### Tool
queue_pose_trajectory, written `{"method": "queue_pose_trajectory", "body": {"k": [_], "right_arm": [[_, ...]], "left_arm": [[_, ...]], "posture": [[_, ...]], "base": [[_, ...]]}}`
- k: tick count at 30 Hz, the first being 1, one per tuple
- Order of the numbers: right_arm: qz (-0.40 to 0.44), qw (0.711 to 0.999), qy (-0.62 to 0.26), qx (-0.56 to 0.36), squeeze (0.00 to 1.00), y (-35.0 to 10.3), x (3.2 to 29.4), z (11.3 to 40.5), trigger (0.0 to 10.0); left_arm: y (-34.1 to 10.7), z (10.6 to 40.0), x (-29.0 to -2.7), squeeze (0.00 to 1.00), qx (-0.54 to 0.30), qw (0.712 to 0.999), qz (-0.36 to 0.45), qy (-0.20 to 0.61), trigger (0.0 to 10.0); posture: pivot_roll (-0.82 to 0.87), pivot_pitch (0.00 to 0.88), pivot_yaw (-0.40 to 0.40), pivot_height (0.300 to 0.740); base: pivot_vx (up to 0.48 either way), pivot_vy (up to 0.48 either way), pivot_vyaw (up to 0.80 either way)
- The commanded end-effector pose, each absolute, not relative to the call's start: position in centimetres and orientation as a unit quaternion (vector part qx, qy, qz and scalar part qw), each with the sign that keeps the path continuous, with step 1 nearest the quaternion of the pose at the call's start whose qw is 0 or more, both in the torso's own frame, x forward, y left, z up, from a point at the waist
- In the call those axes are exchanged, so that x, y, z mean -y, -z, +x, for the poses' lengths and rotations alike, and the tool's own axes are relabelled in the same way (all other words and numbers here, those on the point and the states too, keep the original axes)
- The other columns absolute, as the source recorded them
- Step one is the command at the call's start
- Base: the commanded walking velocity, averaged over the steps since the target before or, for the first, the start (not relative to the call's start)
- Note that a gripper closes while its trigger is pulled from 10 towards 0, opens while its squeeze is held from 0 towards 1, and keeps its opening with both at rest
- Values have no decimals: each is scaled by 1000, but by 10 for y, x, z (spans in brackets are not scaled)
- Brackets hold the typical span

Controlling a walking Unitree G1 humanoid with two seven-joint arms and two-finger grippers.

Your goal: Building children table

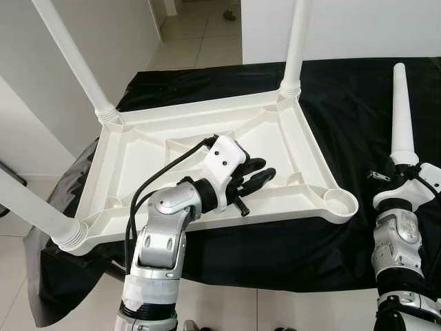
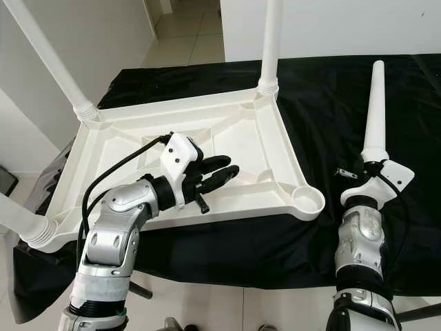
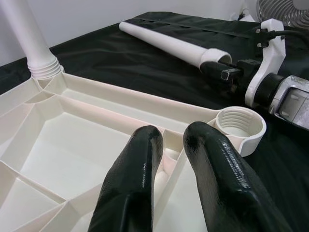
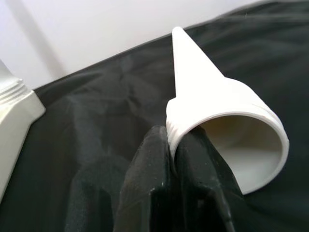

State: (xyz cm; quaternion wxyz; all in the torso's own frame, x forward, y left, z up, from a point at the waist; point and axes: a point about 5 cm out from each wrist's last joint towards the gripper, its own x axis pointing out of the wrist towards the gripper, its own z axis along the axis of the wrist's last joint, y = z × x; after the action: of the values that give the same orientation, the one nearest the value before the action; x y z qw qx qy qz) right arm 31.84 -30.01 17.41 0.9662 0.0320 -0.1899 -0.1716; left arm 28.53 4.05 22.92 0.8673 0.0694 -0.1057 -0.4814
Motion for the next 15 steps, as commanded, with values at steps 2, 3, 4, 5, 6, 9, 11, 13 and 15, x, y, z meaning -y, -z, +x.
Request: {"method": "queue_pose_trajectory", "body": {"k": [2, 3, 4, 5, 6, 9, 11, 13, 15], "right_arm": [[1, 962, 163, 217, 0, -183, 290, 318, 10000], [1, 962, 163, 217, 0, -183, 290, 318, 10000], [-16, 959, 164, 229, 0, -187, 282, 317, 10000], [-31, 957, 156, 244, 0, -192, 272, 316, 10000], [-31, 957, 156, 244, 0, -192, 272, 316, 10000], [-34, 951, 141, 272, 0, -204, 255, 315, 10000], [-32, 949, 132, 283, 0, -210, 249, 316, 10000], [-35, 944, 117, 307, 0, -225, 241, 319, 10000], [-36, 939, 107, 324, 0, -236, 237, 321, 10000]], "left_arm": [[-234, 295, -43, 0, 115, 912, 45, 392, 10000], [-234, 295, -43, 0, 115, 912, 45, 392, 10000], [-236, 296, -40, 0, 116, 908, 37, 400, 10000], [-239, 298, -37, 0, 115, 904, 29, 411, 10000], [-239, 298, -37, 0, 115, 904, 29, 411, 10000], [-244, 301, -33, 0, 117, 896, 16, 428, 10000], [-247, 303, -31, 0, 119, 893, 14, 433, 10000], [-250, 304, -29, 0, 125, 889, 14, 440, 10000], [-253, 305, -27, 0, 127, 887, 14, 444, 10000]], "posture": [[30, 133, 154, 740], [30, 133, 154, 740], [27, 126, 143, 740], [19, 115, 132, 740], [19, 115, 132, 740], [3, 100, 121, 740], [-5, 92, 118, 740], [-14, 85, 115, 740], [-22, 76, 112, 740]], "base": [[0, 0, 0], [0, 0, 0], [0, 0, 0], [0, 0, 0], [0, 0, 0], [0, 0, 0], [0, 0, 0], [0, 0, 0], [0, 0, 0]]}}
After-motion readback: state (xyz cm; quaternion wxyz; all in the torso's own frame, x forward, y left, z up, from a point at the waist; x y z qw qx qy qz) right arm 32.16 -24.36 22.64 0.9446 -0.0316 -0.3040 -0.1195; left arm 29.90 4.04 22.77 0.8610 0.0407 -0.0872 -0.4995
